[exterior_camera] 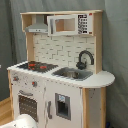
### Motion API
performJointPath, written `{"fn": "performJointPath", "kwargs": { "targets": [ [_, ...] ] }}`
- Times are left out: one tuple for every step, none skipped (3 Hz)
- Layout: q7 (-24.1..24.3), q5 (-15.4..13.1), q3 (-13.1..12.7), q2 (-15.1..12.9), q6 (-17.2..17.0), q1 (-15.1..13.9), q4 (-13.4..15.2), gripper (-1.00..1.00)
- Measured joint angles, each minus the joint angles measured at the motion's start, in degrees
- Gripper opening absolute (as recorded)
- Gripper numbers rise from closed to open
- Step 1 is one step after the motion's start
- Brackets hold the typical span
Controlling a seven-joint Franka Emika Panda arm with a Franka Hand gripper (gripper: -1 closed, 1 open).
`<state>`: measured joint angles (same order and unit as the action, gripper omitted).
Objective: Play with the kitchen
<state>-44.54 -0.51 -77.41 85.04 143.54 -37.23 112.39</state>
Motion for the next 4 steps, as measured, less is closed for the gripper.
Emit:
{"fn": "performJointPath", "kwargs": {
  "targets": [
    [1.5, 1.1, -4.0, -0.1, -0.3, 3.3, 2.4, 1.0],
    [3.2, 1.1, -6.8, -0.1, 4.5, 5.1, 2.8, 1.0],
    [2.8, 1.0, -7.5, -0.1, 10.2, 5.1, 5.3, 1.0],
    [2.3, 1.0, -8.1, -0.1, 16.2, 5.5, 8.9, 1.0]
  ]
}}
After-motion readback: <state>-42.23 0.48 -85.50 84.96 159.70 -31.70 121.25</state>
